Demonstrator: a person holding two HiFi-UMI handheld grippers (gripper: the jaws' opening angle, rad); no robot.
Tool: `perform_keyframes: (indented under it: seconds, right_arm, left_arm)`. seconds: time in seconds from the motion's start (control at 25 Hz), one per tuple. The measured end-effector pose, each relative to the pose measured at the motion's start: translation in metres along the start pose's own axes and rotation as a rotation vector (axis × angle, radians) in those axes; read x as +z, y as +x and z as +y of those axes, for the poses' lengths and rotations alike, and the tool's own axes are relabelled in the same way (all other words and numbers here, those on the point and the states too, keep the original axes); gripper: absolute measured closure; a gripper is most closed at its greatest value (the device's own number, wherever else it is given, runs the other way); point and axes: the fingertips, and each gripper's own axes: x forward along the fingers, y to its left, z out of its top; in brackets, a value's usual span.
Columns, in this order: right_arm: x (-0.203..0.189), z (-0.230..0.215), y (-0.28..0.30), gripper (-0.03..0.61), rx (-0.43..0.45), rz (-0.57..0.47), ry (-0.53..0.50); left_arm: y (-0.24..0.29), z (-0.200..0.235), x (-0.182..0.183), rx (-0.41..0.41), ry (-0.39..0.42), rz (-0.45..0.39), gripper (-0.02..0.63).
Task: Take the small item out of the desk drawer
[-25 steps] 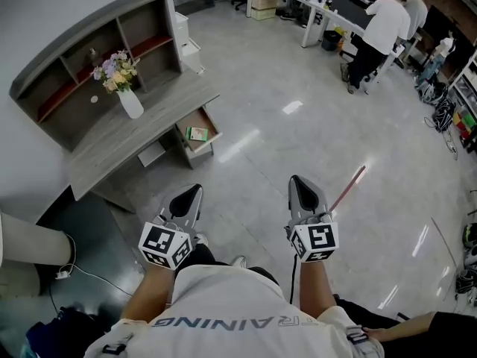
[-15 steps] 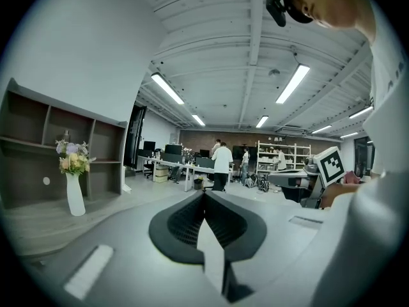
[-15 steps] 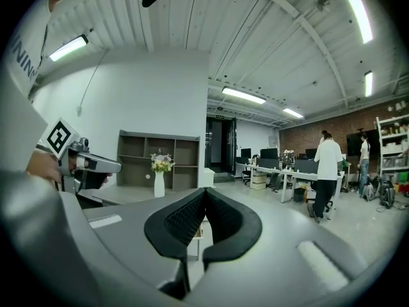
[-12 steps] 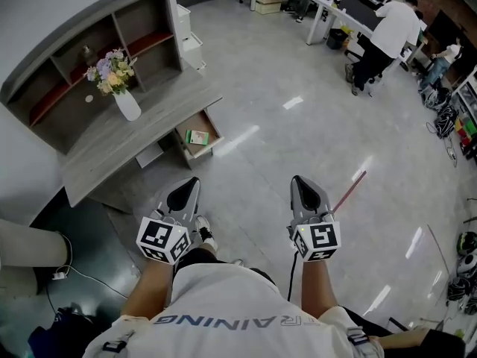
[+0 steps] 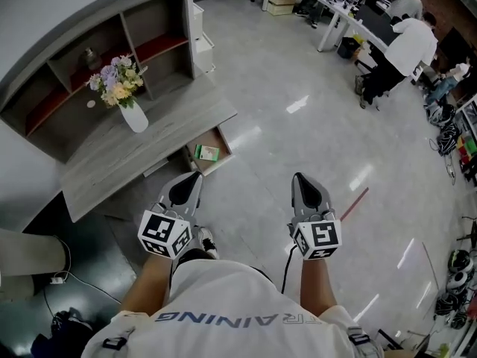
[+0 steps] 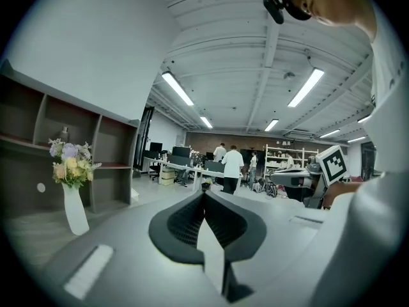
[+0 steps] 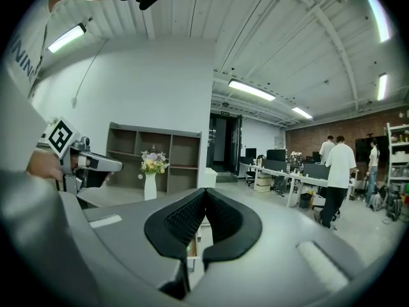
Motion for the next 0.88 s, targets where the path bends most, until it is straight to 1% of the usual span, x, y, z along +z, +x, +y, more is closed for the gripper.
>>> perform_keyframes:
  seconds: [0.28,0.52,0.72,0.88]
  right_arm:
    - [0.005,0.03,0.077,0.563,0.072,0.051,-0.058]
    - [0.002,0.047,0.132,0.563,0.15,0.077,-0.067]
    - [0.005,0.046,0.181,0.563,0.251,0.064,-0.076]
    - [0.001,0.033,0.221,0.563,0.35,0.059,-0.077]
  left_arm:
    - [0.019,0.074,-0.003,0.041,-0.064,0.013,0.621]
    - [0.027,0.122,-0.002,0.109,-0.079,0.017,0.621]
    - [0.037,0.147,-0.002,0.21,-0.081,0.017,0.621]
    - [0.056,0.155,-0.003,0.316,-0.085,0.018,0.621]
